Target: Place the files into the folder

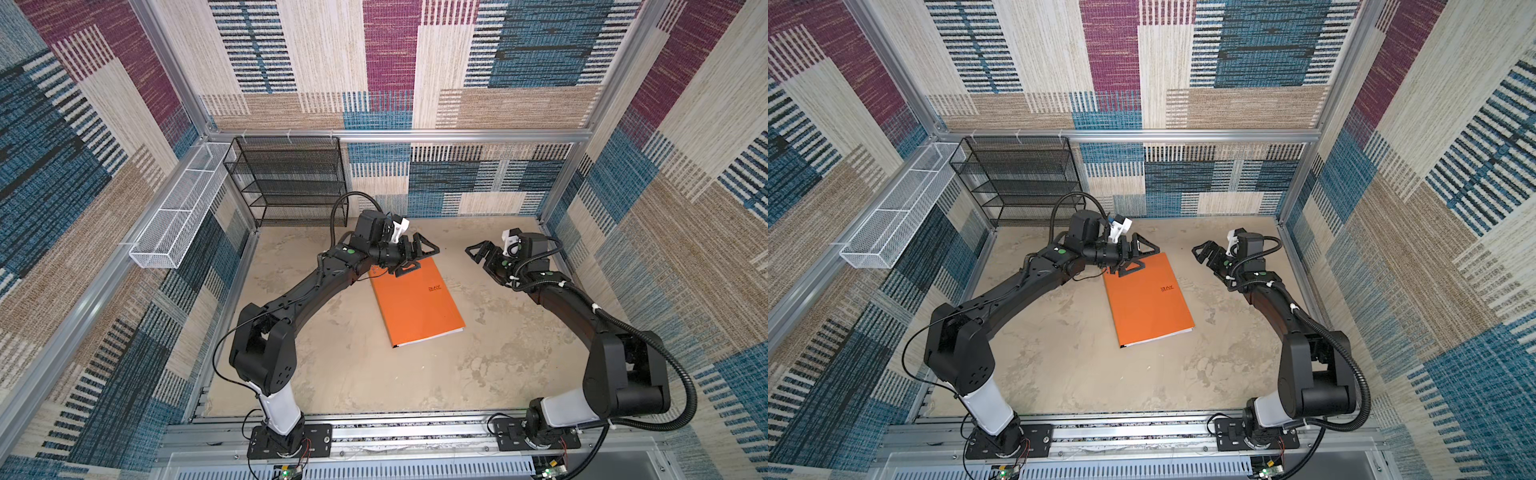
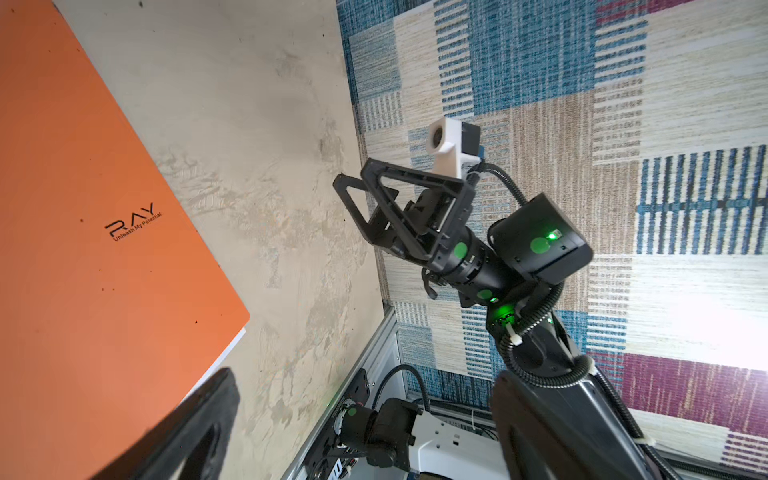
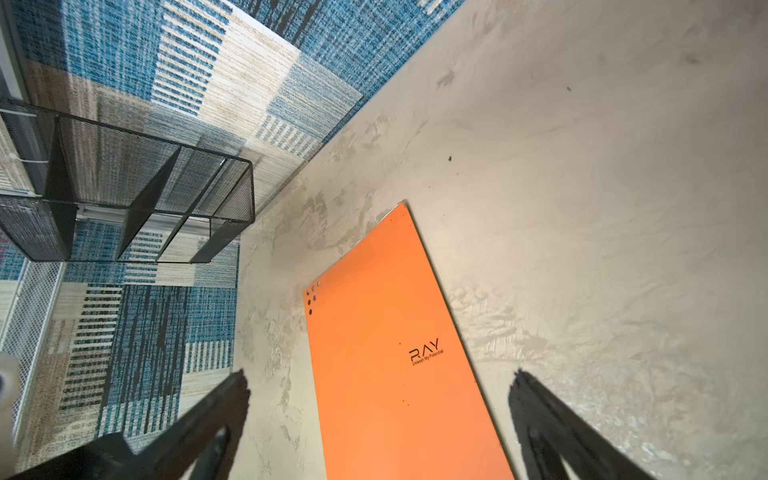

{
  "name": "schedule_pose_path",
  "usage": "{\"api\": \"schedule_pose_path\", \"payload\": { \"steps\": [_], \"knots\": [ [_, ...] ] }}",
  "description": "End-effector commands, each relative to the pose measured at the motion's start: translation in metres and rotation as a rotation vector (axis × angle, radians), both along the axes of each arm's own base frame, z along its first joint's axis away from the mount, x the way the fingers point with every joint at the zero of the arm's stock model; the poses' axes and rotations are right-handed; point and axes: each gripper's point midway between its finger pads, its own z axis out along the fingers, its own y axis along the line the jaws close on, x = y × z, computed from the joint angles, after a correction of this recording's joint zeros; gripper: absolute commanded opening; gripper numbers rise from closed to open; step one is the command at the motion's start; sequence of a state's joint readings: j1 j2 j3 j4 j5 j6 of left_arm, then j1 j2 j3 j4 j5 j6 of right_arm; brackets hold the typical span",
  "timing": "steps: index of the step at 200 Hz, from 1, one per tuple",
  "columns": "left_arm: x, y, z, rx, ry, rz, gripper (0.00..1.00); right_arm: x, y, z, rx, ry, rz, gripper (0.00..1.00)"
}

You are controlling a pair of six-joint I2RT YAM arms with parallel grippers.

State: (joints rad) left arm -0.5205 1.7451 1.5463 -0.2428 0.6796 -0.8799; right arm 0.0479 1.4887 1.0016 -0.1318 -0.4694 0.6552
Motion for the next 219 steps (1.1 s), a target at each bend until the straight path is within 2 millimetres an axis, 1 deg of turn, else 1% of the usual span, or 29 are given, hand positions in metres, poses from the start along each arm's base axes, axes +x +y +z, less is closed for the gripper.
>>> {"api": "schedule_pose_path", "payload": {
  "steps": [1,16,27,36,45,66,99,130,149,163,182,200,219],
  "knots": [
    [0.006,0.052,-0.047,0.246,0.083,0.153,0.97,-0.008,0.011,-0.025,-0.056,0.058,0.086,1.00],
    [-0.001,0.092,-0.093,0.360,0.195,0.204,0.97,-0.015,0.023,-0.048,-0.082,0.107,0.135,1.00],
    [-0.007,0.111,-0.124,0.412,0.247,0.210,0.97,-0.022,0.034,-0.063,-0.108,0.131,0.165,1.00],
    [-0.010,0.117,-0.142,0.417,0.278,0.200,0.97,-0.027,0.041,-0.076,-0.124,0.151,0.181,1.00],
    [-0.009,0.120,-0.157,0.419,0.294,0.191,0.97,-0.032,0.046,-0.086,-0.127,0.163,0.195,0.99],
    [0.002,0.121,-0.179,0.472,0.288,0.164,0.97,-0.039,0.052,-0.108,-0.144,0.193,0.210,1.00],
    [0.024,0.121,-0.203,0.556,0.316,0.137,0.95,-0.053,0.067,-0.134,-0.153,0.240,0.257,1.00],
    [0.042,0.121,-0.223,0.598,0.323,0.127,0.94,-0.071,0.080,-0.142,-0.129,0.267,0.283,1.00],
    [0.049,0.115,-0.233,0.590,0.331,0.101,0.93,-0.084,0.084,-0.143,-0.105,0.284,0.286,1.00],
    [0.048,0.112,-0.240,0.582,0.342,0.091,0.92,-0.091,0.090,-0.143,-0.100,0.292,0.294,1.00],
    [0.043,0.114,-0.248,0.594,0.364,0.094,0.90,-0.102,0.101,-0.145,-0.095,0.302,0.312,1.00],
    [0.035,0.119,-0.250,0.599,0.379,0.104,0.89,-0.112,0.114,-0.147,-0.075,0.317,0.326,1.00],
    [0.025,0.120,-0.252,0.592,0.393,0.102,0.88,-0.116,0.124,-0.145,-0.062,0.318,0.325,1.00]
  ]
}}
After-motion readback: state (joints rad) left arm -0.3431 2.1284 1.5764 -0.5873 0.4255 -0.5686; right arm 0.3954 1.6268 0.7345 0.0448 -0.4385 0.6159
